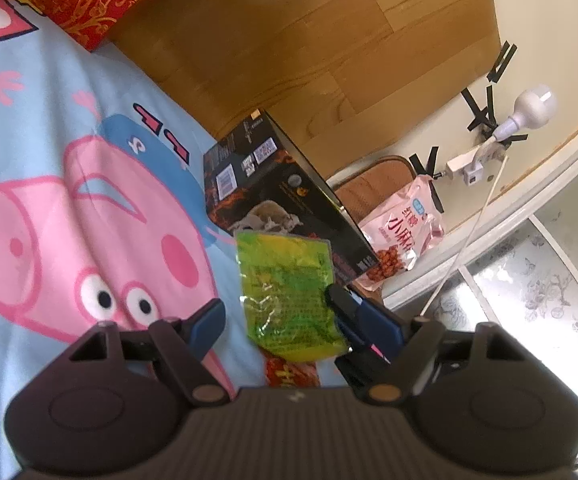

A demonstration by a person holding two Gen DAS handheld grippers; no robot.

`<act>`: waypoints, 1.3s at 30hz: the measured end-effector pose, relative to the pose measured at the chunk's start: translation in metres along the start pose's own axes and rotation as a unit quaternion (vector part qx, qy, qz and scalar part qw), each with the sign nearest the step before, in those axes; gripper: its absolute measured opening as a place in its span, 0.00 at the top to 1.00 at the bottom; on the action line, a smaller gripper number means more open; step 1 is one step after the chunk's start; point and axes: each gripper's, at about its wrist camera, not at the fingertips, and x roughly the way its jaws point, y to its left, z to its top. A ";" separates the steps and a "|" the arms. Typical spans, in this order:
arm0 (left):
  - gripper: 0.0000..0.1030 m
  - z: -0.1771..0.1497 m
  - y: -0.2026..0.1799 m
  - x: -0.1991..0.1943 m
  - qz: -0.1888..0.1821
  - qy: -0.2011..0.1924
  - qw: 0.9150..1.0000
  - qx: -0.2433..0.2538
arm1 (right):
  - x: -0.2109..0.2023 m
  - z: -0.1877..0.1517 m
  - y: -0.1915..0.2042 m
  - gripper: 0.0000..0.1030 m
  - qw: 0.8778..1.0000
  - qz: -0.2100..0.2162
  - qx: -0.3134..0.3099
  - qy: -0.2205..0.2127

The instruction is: Organize snacks

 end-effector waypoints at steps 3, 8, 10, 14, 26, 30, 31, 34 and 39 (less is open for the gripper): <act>0.28 0.000 -0.001 0.003 -0.013 0.004 1.000 -0.021 | -0.003 0.001 0.001 0.94 1.000 0.011 0.005 0.005; 0.31 0.012 -0.023 0.010 -0.028 0.004 1.000 -0.006 | -0.008 0.007 0.004 0.94 0.999 0.036 0.023 -0.003; 0.31 0.027 -0.037 0.015 -0.040 -0.002 0.999 0.011 | -0.012 0.014 0.013 0.94 0.999 0.048 0.017 -0.012; 0.29 0.069 -0.071 0.037 -0.048 -0.019 0.997 0.061 | -0.017 0.047 0.041 0.94 0.997 0.052 -0.025 -0.047; 0.25 0.064 -0.087 0.024 0.048 -0.045 0.985 0.157 | -0.012 0.065 0.066 0.73 0.966 -0.104 -0.205 -0.120; 0.25 0.026 -0.073 0.003 0.043 0.008 0.991 0.124 | -0.038 0.039 0.051 0.73 0.976 -0.103 -0.183 -0.048; 0.25 0.017 -0.069 -0.002 0.044 0.017 0.992 0.117 | -0.043 0.030 0.047 0.73 0.979 -0.103 -0.175 -0.025; 0.25 -0.008 -0.060 -0.008 0.039 0.043 0.994 0.093 | -0.054 0.004 0.038 0.73 0.977 -0.127 -0.171 0.030; 0.36 -0.029 -0.055 -0.007 0.035 0.068 0.994 0.079 | -0.062 -0.034 0.037 0.73 0.976 -0.142 -0.150 0.068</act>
